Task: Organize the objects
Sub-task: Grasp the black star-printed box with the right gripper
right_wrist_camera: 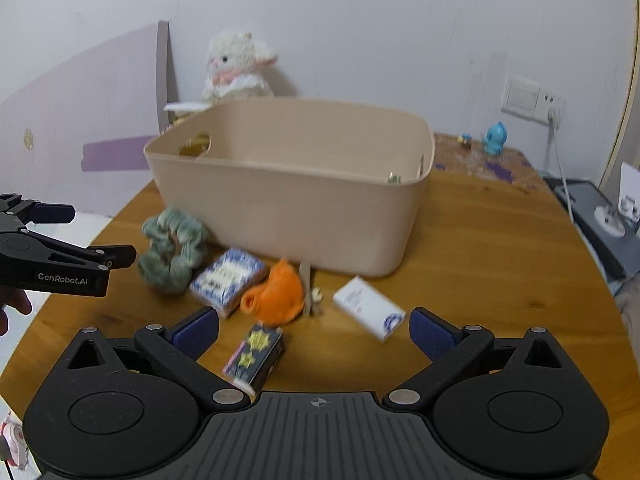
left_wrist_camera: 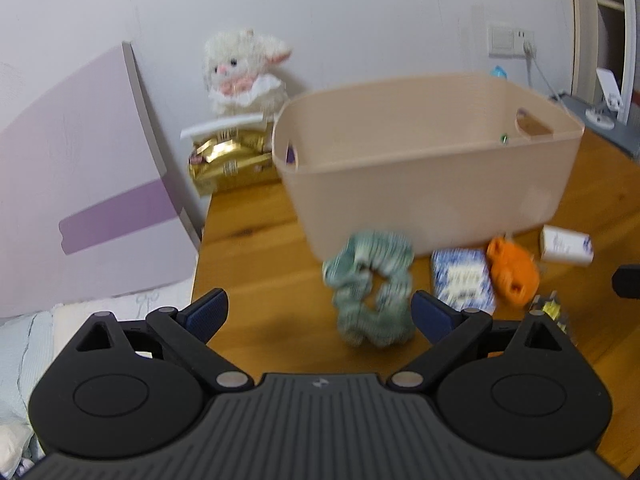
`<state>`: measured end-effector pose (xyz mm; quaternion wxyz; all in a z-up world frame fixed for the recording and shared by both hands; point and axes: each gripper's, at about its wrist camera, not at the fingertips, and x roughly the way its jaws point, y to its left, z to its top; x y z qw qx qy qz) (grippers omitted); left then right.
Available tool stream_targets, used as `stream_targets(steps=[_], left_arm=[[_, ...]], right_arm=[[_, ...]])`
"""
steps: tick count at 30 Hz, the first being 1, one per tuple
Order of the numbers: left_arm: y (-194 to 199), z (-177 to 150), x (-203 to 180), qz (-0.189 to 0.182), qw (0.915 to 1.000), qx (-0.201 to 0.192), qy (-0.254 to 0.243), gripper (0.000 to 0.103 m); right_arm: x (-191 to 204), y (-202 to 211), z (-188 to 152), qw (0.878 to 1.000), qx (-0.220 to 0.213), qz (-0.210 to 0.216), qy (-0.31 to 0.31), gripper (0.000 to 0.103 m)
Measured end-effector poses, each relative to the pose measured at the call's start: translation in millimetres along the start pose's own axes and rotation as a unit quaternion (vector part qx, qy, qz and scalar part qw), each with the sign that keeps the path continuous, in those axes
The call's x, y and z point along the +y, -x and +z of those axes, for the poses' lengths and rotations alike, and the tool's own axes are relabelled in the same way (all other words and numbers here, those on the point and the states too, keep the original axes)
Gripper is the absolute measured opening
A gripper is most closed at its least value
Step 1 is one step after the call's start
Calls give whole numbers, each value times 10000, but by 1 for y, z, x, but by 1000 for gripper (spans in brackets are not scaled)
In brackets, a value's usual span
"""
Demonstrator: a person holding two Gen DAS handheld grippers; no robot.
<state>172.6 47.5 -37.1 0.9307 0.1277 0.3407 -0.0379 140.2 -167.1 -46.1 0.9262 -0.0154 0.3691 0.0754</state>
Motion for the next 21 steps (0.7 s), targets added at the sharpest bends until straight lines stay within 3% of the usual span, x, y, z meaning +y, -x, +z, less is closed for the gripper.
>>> stream_targets(steps=[11,21], left_arm=[[-31,-25,16,-223,9990,316,232,98],[-56,-22,12,-615,9966,277,474,98]], right_arm=[[24,-33,-16,9990,417,153,-58,103],[26,-58,-23,9978,658,24,-83,81]])
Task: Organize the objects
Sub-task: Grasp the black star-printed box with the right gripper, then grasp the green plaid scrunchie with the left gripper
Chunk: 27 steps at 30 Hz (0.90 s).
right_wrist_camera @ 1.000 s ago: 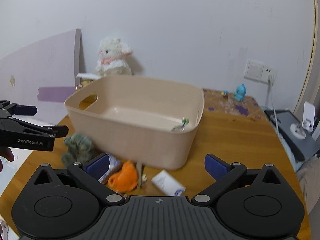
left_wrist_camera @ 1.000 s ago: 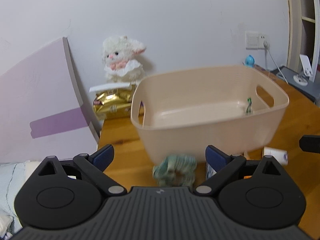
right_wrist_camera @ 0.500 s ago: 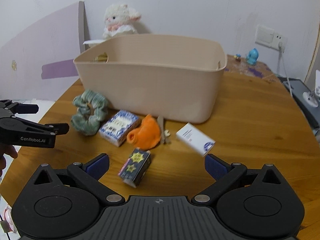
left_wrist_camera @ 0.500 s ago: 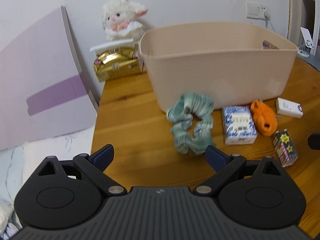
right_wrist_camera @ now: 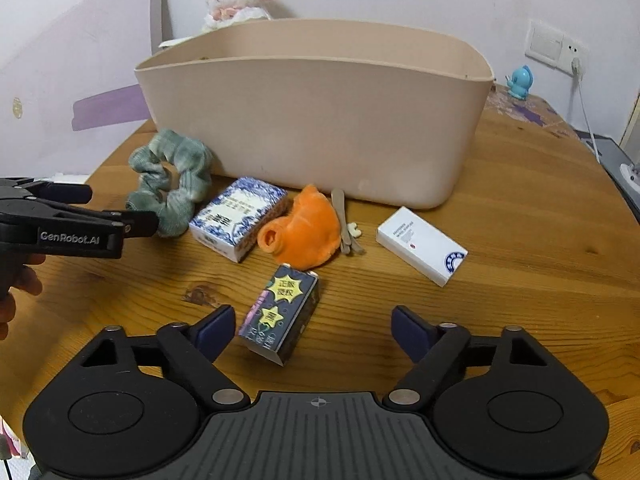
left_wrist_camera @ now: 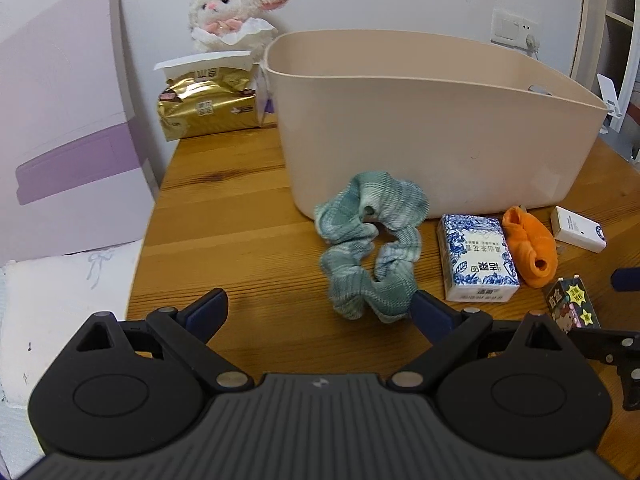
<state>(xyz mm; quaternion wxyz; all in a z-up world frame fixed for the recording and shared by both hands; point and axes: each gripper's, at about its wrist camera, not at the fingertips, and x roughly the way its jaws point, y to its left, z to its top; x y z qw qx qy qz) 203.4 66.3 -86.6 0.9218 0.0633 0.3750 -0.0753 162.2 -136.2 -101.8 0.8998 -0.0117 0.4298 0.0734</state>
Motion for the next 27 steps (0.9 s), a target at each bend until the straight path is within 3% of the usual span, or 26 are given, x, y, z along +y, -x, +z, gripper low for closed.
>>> stream_targets(steps=[2,3,4,7,11,12,13,16,27], left_arm=[[-5,1,-4,-41,10000,-23,-22,97],[-8,0,-6,-82,10000,-22,-46,90],[-10,0,-9,-114,9999,6,-78,76],[-14,1,-14,-253,9996,25,-91,55],[-13,1,-21,-371,9991,-7,-217,37],[-12,1,-22,-401,9989,-19,-261,27],[-11,0,-23,-435,9986,-26,-282,20],[-9,-2,-26,-338,9991,-40,-268,12],[25,-5,-28,-290,9988,-233,-323,10]], right_arm=[[-2,-3,-1,10000,55,-11,-11,73],[-2,-4,-2,10000,81,-19,-5,70],[-2,-4,-4,10000,33,-56,35,67],[-2,-3,-5,9998,-43,-137,105,54],[-8,-1,-5,9999,-110,-96,41,31],[-9,-1,-5,9999,-115,-85,34,22],[-10,0,-6,9999,-119,-46,30,21],[-11,1,-7,9999,-106,72,89,21],[-21,34,-6,9989,-423,171,133,20]])
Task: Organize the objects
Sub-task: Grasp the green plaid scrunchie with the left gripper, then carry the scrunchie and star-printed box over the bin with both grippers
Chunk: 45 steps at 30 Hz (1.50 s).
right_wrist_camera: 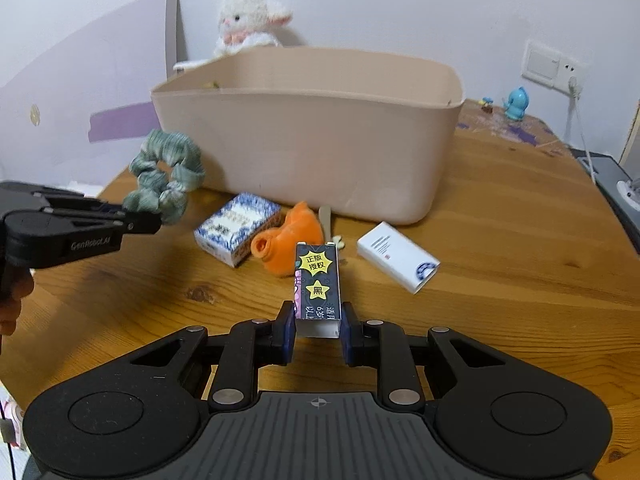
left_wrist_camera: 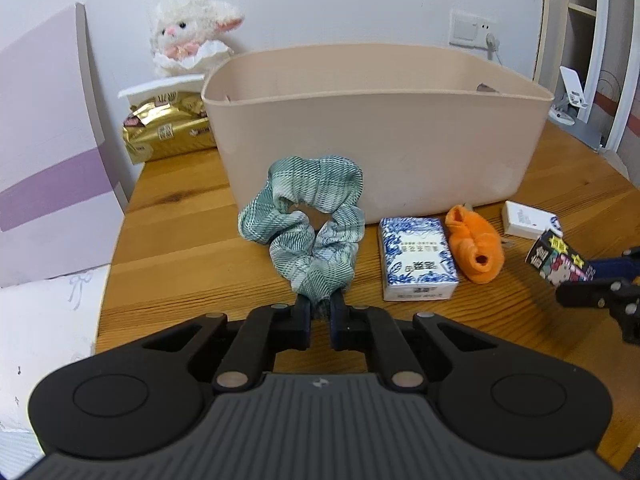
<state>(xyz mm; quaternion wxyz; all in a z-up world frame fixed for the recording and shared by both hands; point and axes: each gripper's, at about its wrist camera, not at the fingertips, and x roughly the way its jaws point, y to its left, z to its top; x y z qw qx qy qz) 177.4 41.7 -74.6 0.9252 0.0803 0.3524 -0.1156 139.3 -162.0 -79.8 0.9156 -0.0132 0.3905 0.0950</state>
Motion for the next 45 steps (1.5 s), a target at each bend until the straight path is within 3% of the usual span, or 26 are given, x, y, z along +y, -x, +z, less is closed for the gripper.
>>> stream_targets(steps=[13,24,33,45], left_arm=[[62,14,-10,-14,9987,-495,-151,10],[89,57,-22,113,9938,-1072,-257,10],[55,98,-36,232,9938,-1071,-194,10],[-40,132,-48,569,9973,-449,-148,10]], right_arm=[[-24,69,18,9963,-848,-23,-148,21],[-41,83,50,9906,-1364,-102,-59,21],[-52,64,92,9882,-1532,-63,-15,21],[-55,-15,124,9946,-972,-236,271,21]])
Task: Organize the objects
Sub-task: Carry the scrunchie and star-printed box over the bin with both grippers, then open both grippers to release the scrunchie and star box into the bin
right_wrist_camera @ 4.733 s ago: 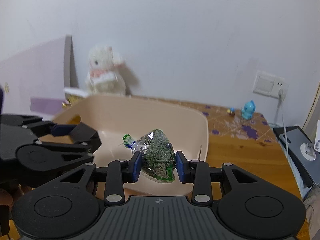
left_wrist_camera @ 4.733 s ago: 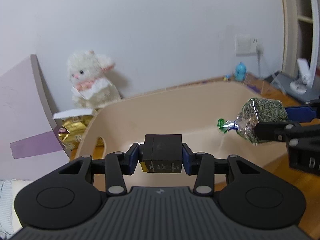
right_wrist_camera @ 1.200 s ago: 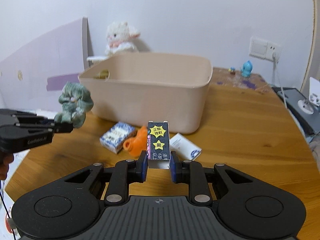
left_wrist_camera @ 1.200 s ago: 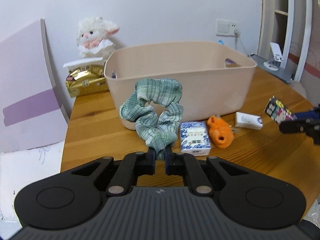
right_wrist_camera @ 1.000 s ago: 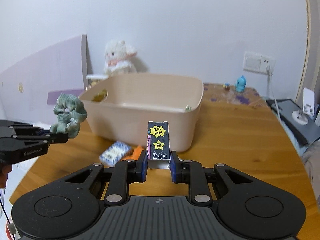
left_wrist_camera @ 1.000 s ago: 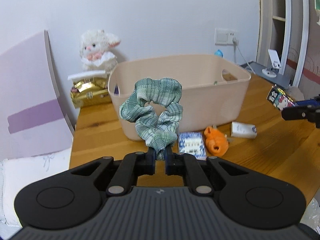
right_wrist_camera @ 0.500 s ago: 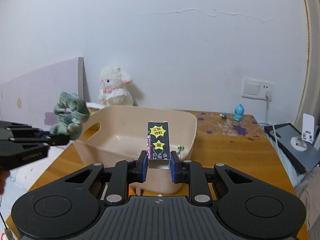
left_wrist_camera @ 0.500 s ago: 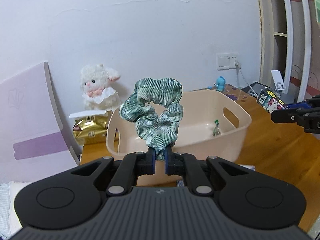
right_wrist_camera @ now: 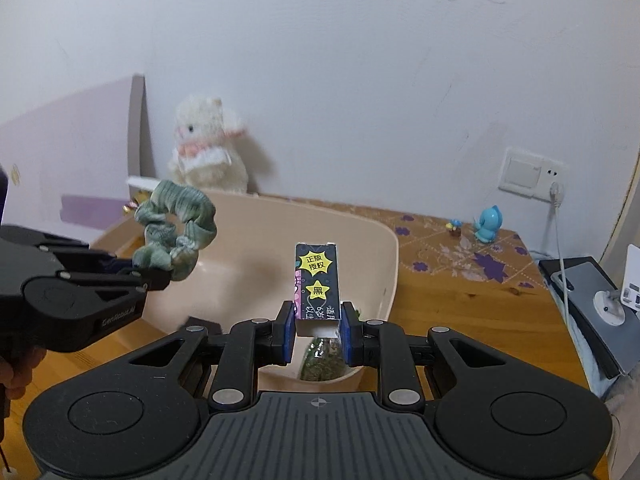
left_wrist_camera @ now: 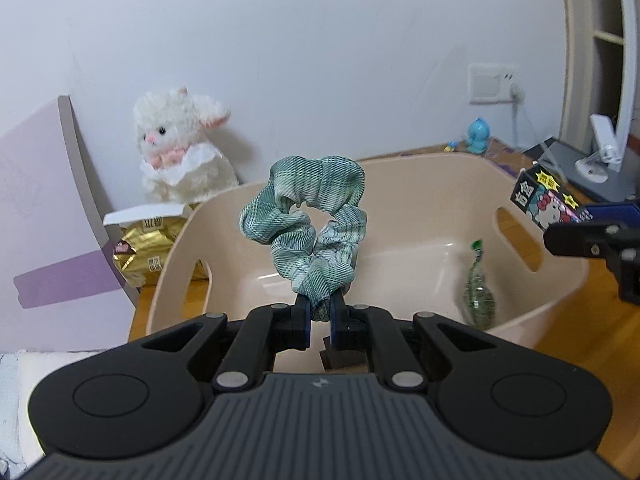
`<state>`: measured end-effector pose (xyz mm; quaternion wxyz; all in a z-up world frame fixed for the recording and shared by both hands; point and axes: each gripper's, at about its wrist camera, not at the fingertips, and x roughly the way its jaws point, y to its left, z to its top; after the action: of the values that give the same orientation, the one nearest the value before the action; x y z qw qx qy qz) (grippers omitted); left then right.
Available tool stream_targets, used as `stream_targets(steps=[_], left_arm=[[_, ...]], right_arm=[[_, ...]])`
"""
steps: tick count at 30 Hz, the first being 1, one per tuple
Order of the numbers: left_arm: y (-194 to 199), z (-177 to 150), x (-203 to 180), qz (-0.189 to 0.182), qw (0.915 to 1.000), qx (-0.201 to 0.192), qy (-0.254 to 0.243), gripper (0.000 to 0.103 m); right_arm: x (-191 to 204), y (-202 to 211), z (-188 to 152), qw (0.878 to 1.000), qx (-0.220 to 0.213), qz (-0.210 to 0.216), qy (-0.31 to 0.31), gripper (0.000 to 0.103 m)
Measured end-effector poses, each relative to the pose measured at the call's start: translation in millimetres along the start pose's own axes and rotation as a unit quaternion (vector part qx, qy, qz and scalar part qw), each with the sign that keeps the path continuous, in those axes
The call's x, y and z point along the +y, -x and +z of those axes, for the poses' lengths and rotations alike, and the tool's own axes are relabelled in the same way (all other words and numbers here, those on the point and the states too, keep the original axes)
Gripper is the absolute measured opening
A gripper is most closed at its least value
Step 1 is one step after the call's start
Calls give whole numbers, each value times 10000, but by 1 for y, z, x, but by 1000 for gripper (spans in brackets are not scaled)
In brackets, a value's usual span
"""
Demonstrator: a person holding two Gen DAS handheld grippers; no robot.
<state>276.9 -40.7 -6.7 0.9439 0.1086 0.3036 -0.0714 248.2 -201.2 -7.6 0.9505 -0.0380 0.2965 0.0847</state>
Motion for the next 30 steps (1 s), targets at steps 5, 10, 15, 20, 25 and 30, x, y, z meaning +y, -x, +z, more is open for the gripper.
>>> stream_targets(steps=[5,10,15,20,25,30], left_arm=[[-26,-1,-4,34,9996,264,21,10],[-31,1,-4,4,9994,336,109,16],[-17,2,-4,72,9998,129,101,69],[9,7,-1,73,9998,-99,147,90],[34,3,5,70,9996,-204,190,98],[57,-11,8,56,9997,-206,117,98]], right_arm=[[1,-30,-3,9995,318,-55,63,21],[2,-42,-5,9992,368,-99,146,24],[-2,-31,-4,9997,251,-10,-57,50],[1,-7,-3,10000,85,-42,25,71],[3,24,-5,10000,-46,79,32,88],[5,48,-20,9997,-12,-2,237,97]])
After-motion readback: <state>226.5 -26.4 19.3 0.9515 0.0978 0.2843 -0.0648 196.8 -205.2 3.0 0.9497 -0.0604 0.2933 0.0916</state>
